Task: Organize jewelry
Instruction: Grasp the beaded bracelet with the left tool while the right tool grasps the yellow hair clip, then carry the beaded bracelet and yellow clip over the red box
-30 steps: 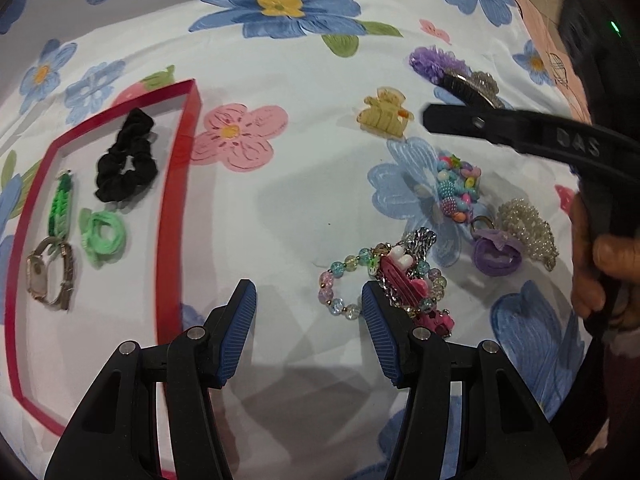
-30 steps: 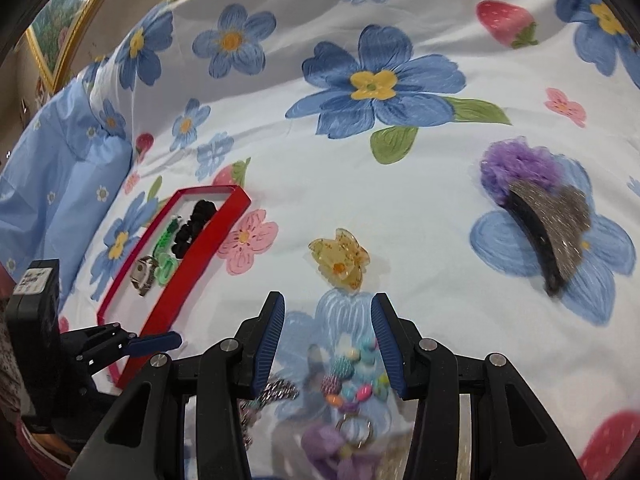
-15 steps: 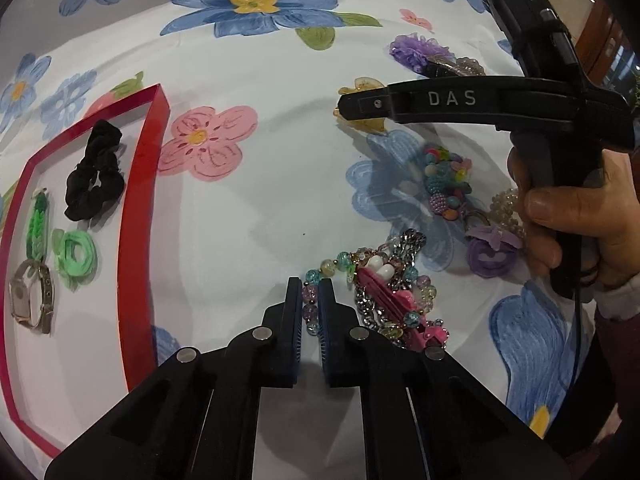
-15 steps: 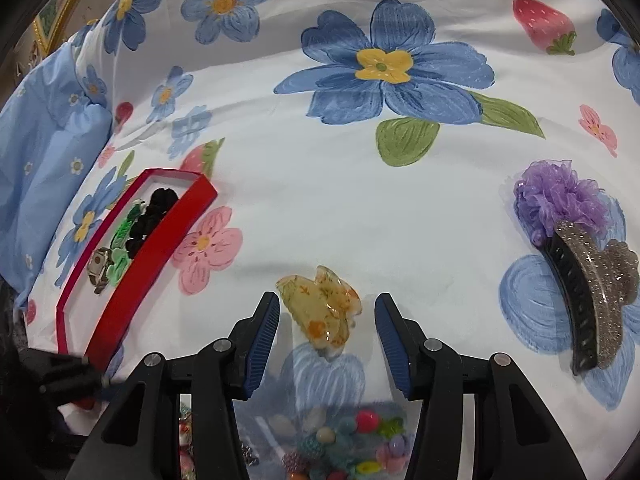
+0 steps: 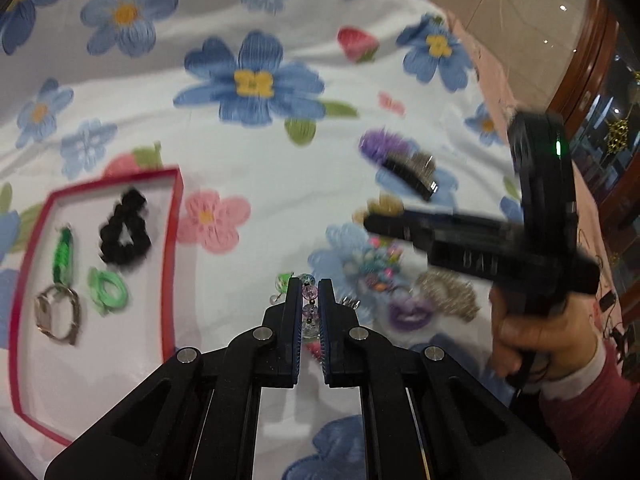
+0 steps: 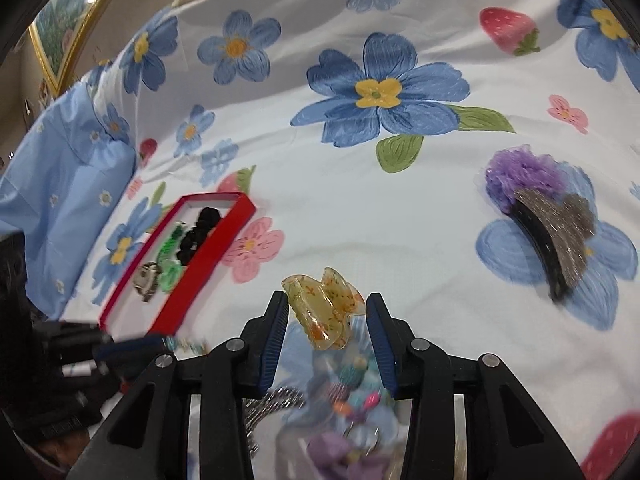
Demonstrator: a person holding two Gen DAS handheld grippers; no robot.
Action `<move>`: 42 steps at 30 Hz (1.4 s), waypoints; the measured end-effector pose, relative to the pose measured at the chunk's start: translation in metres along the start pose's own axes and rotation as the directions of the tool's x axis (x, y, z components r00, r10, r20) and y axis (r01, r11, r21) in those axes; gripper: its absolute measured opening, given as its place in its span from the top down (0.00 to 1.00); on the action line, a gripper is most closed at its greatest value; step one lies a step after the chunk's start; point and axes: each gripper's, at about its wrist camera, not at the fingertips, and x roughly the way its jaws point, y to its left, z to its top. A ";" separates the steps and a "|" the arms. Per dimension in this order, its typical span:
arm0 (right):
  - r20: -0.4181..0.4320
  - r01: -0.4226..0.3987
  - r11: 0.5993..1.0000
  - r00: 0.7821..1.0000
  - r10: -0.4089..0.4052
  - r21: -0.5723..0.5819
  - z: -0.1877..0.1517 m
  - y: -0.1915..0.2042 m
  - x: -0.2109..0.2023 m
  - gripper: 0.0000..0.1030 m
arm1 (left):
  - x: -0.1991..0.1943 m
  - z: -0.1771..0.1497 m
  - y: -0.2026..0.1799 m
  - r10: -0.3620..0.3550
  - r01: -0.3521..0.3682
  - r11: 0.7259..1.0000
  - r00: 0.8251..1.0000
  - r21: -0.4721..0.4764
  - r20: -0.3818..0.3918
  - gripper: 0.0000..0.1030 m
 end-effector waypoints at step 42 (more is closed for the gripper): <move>-0.026 -0.180 0.977 0.984 0.179 -0.116 -0.046 0.146 0.011 0.60 | -0.101 -0.058 0.139 0.182 -0.136 0.939 0.976 -0.316 0.122 0.94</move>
